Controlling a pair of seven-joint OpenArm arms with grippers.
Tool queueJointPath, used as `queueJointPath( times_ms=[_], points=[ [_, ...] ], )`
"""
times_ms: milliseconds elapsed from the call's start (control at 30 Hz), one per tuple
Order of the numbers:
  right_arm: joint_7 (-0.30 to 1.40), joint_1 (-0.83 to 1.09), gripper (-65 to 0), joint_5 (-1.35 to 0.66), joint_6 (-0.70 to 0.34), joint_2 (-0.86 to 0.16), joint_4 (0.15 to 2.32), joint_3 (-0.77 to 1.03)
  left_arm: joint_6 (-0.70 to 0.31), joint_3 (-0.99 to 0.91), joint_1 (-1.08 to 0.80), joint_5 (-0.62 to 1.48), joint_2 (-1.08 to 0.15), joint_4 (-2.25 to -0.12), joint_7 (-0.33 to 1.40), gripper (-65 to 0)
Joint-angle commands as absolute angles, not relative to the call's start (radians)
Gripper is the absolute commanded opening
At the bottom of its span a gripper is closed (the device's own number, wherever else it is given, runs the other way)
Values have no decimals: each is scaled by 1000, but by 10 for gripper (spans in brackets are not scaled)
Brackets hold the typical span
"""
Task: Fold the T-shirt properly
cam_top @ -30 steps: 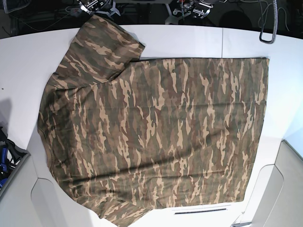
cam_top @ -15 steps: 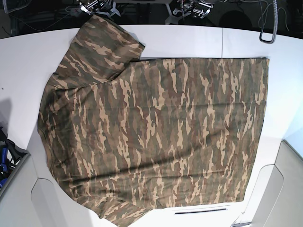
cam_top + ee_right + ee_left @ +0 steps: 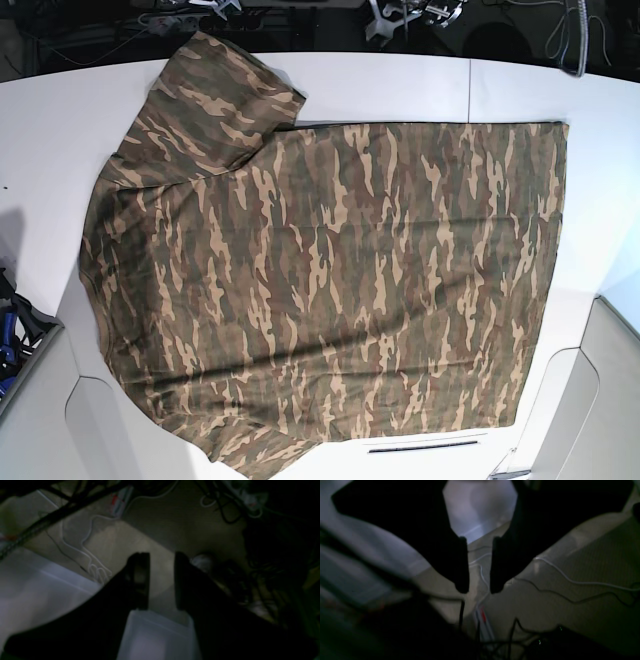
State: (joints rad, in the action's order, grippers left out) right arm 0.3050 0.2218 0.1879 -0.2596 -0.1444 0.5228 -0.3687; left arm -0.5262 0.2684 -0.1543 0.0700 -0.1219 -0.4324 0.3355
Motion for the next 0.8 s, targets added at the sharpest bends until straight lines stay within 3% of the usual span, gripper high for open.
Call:
queueJointPath(
  times_ms=[0, 433, 767],
  points=[
    [300, 248, -478, 162, -266, -166, 559, -369, -543, 268, -185, 89, -133, -474, 347, -469],
    [632, 544, -478, -35, -263, -357, 1106, -368, -543, 96, -600, 176, -216, -1102, 427, -469],
    [653, 754, -478, -56, -261, -445, 1650, -316, -544, -69, -838, 257, -216, -1588, 514, -469]
  ],
)
